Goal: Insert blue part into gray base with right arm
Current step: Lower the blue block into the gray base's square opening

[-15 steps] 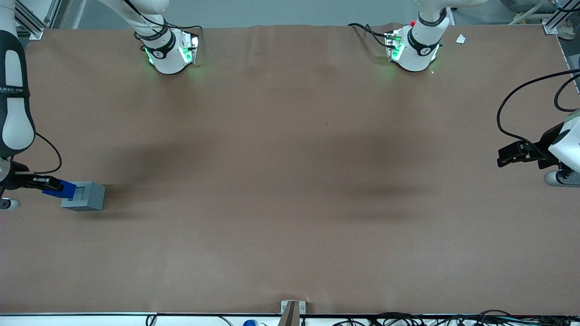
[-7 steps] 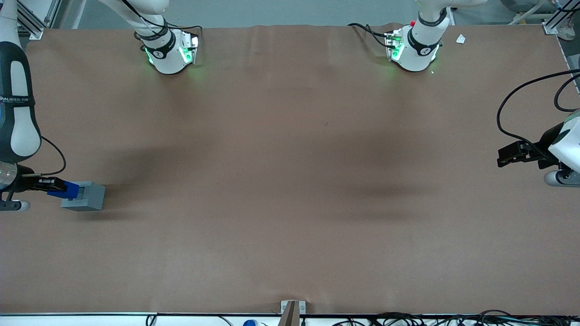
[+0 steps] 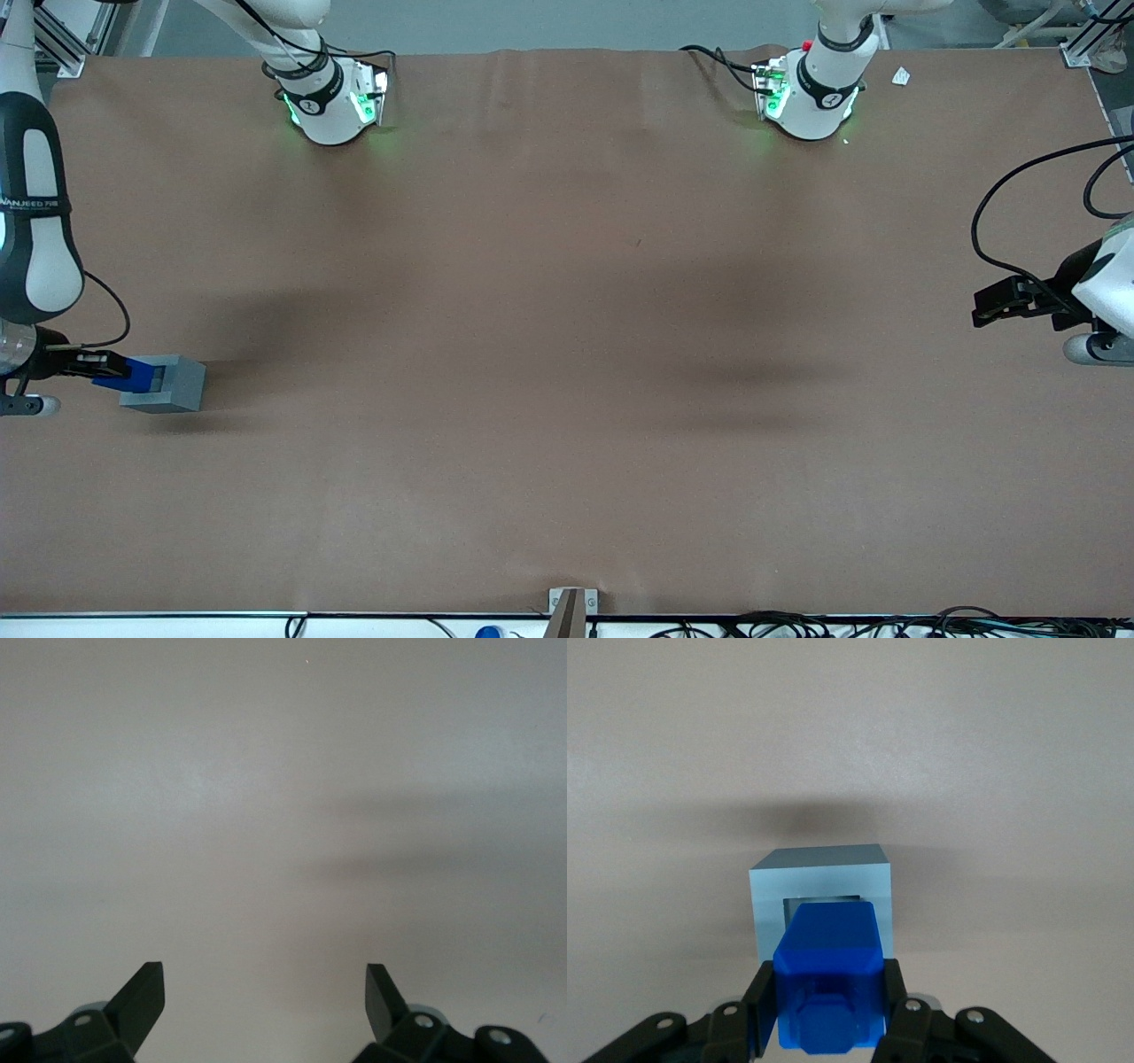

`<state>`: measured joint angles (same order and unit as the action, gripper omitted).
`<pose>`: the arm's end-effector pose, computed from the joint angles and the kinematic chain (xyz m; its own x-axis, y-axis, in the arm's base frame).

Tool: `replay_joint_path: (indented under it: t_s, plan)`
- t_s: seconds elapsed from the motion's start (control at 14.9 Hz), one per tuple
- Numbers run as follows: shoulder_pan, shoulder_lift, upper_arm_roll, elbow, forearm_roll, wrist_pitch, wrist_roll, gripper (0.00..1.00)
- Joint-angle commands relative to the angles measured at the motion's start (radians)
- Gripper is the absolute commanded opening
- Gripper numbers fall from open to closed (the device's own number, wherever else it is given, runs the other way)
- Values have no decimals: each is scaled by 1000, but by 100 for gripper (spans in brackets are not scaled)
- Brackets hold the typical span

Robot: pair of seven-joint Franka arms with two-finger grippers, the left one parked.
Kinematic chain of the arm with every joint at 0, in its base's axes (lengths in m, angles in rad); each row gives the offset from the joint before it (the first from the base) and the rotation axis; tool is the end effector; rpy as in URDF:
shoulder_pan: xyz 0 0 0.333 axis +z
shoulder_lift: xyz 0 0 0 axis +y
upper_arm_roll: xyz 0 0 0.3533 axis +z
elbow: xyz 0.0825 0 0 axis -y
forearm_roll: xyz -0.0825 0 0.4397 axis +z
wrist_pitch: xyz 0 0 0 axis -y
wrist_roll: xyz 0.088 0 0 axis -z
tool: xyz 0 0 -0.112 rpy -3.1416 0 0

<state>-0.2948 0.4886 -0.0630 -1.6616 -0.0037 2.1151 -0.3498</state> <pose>0.6909 -0.2531 0.3201 0.9991 0.0004 -0.0434 0.0012 -0.9998 0.0189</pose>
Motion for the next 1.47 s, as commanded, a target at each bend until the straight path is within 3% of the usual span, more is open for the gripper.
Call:
replay_joint_path:
  t_s: [0.0, 1.41]
  plan:
    - [-17, 7, 17, 16, -7, -7, -9, 2]
    - [-6, 13, 17, 5, 1, -14, 15, 2]
